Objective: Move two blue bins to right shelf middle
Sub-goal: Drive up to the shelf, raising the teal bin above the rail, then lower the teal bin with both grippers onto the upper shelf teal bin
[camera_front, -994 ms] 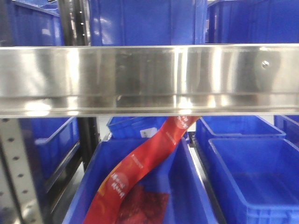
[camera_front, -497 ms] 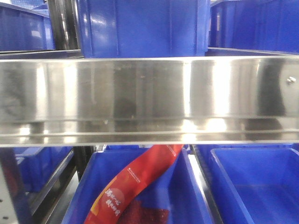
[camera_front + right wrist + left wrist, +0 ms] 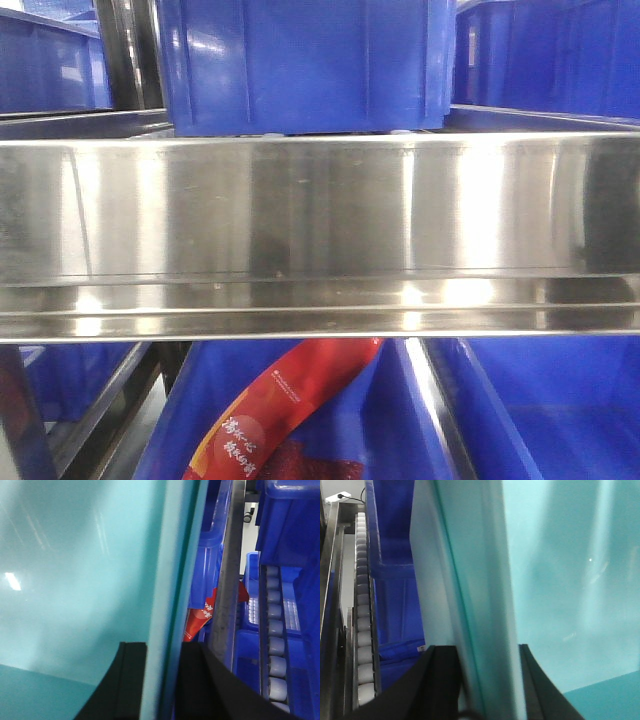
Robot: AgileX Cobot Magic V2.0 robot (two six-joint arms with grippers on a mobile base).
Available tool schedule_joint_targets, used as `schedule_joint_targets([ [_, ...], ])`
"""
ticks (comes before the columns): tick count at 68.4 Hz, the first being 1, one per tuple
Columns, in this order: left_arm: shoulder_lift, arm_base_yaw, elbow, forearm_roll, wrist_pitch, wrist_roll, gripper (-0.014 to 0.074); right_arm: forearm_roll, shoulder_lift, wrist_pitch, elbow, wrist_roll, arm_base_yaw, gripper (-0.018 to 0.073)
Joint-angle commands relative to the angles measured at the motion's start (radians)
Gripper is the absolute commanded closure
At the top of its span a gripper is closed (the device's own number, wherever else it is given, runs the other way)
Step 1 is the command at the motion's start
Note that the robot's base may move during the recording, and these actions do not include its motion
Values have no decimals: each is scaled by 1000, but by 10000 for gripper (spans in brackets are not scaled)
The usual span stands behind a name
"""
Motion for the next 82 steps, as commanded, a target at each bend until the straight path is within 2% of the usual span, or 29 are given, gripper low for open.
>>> schedule_joint_targets([
  [1,-25,-4,-24,-47,-100,-11,707,-22,-14,-71,-14,-26,-5,713],
  [69,-25,-4,-24,-49,-117,-11,707,-19,-14,-71,-14,-26,-5,713],
  [75,-29,-4,-24,-54,-77,-11,707,8,-14,-66,-14,-26,-5,713],
  [82,-25,-4,-22,-54,17,-11,707,13,-13,7,-12,-26,-5,713],
])
